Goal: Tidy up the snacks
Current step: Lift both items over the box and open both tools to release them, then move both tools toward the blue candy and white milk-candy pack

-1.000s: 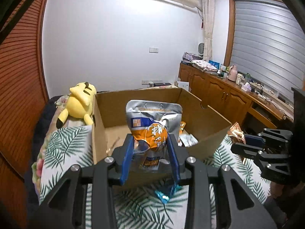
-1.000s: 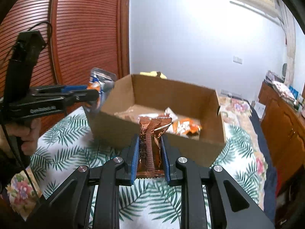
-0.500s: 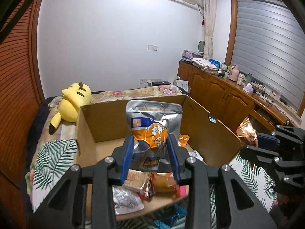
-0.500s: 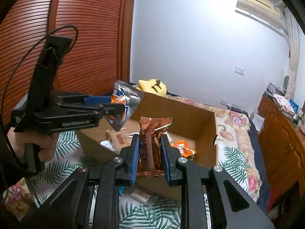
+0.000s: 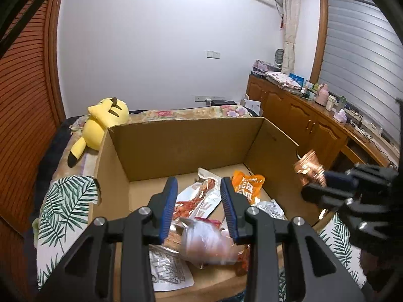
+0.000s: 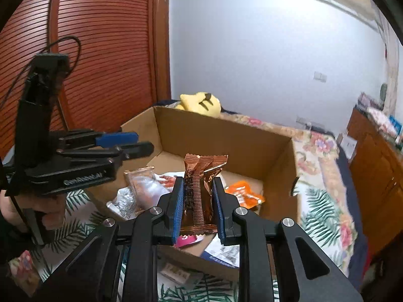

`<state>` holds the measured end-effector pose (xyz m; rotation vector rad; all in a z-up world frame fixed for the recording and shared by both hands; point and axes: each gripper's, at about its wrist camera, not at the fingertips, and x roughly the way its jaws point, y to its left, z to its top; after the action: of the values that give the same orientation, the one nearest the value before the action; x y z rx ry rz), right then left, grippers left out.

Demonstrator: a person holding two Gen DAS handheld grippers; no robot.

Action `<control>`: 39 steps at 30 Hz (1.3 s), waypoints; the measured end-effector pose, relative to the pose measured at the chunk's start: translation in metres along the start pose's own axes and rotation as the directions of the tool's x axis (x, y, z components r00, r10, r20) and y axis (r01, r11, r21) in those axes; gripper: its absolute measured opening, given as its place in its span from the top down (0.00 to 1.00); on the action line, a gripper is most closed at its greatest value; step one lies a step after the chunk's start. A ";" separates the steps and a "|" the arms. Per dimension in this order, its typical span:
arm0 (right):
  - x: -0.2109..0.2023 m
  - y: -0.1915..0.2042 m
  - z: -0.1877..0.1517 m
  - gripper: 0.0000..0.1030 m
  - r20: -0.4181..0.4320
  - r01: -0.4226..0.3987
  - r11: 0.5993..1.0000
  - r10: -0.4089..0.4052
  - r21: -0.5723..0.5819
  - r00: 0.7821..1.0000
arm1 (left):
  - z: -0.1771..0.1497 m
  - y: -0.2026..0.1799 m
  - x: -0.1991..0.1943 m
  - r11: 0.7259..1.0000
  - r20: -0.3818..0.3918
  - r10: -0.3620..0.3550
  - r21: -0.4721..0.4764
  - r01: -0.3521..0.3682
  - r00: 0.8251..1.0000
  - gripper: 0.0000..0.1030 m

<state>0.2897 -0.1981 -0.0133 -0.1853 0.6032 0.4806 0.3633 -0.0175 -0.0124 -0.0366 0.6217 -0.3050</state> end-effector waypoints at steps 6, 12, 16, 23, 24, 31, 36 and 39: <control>0.020 -0.007 -0.006 0.81 -0.029 0.005 0.999 -0.004 0.033 1.000 | 0.000 0.002 -0.012 1.000 0.008 -0.004 0.003 0.004 1.000 0.59; 0.026 -0.013 -0.011 0.79 -0.042 0.009 0.997 -0.006 0.076 0.999 | -0.004 0.001 -0.022 1.000 0.013 -0.007 -0.004 0.007 1.000 0.45; 0.023 -0.016 -0.011 0.61 -0.042 0.014 0.995 -0.010 0.095 0.999 | -0.009 -0.002 -0.030 1.000 0.016 -0.004 0.010 0.004 1.000 0.41; 0.010 -0.013 -0.011 0.45 -0.011 0.017 0.996 -0.016 0.085 1.000 | -0.013 -0.007 -0.043 1.000 0.030 -0.004 0.018 0.003 1.000 0.33; 0.004 -0.009 -0.012 0.45 0.000 0.012 0.997 -0.012 0.077 1.000 | -0.014 -0.007 -0.046 1.000 0.035 -0.002 0.020 0.001 0.999 0.31; -0.039 0.007 -0.030 0.45 0.056 -0.014 0.997 0.009 0.077 0.998 | -0.027 -0.005 -0.074 0.999 0.084 -0.007 0.046 0.003 0.996 0.21; -0.058 0.015 -0.049 0.45 0.057 -0.022 0.995 0.016 0.099 0.998 | -0.042 -0.007 -0.094 0.999 0.110 0.000 0.051 -0.005 0.994 0.20; -0.057 0.019 -0.058 0.44 0.036 -0.018 0.994 0.015 0.105 0.999 | -0.054 -0.004 -0.104 0.999 0.121 0.007 0.047 -0.012 0.993 0.20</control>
<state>0.2103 -0.2208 -0.0274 -0.0721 0.5948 0.4659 0.2509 0.0126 0.0029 -0.0062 0.4944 -0.3061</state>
